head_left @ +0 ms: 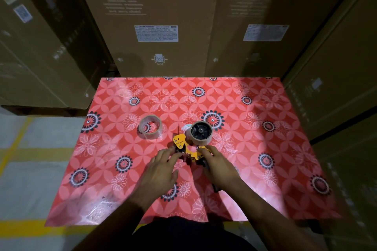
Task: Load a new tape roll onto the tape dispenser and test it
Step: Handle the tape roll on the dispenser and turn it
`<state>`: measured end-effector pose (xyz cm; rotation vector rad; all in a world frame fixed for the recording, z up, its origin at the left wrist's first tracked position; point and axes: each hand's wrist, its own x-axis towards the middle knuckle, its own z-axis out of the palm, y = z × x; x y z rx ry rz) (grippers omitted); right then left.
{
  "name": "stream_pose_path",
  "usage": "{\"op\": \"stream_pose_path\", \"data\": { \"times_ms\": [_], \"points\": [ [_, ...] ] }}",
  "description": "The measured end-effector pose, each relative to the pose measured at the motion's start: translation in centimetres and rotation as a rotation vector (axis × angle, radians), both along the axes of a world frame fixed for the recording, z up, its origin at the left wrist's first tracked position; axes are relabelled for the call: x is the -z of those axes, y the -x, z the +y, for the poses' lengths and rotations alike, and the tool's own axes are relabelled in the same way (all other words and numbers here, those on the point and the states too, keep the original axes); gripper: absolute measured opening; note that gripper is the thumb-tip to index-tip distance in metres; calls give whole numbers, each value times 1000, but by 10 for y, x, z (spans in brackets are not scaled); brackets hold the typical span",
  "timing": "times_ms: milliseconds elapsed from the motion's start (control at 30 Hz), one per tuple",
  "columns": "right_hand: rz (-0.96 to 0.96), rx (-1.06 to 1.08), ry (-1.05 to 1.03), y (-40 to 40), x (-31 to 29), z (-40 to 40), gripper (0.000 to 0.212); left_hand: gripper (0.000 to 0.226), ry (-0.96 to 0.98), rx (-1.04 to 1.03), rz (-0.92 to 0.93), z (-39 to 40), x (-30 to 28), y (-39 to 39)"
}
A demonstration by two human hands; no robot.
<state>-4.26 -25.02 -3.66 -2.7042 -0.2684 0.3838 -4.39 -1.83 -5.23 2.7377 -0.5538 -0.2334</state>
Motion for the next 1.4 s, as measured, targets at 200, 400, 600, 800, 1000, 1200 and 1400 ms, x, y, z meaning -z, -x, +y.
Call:
{"op": "stream_pose_path", "data": {
  "times_ms": [200,400,600,800,1000,1200,1400],
  "points": [
    [10,263,-254,-18,-9,-6,47,18,27,-70,-132,-15,-8,-21],
    [135,458,-319,-62,-12,-9,44,10,0,-8,-145,-40,-15,-57],
    [233,491,-257,-97,-3,-8,39,26,76,-176,175,-72,-28,-90],
    [284,509,-151,-119,-4,-8,28,37,40,-420,247,-93,-34,-106],
    [243,605,-93,-121,-2,0,24,27,42,-469,183,-99,-34,-110],
    [189,683,-66,-119,-4,3,19,25,170,-591,101,-105,-26,-108],
    [129,616,-236,-104,3,-6,28,36,111,-360,125,-91,-43,-100]
  ]
}}
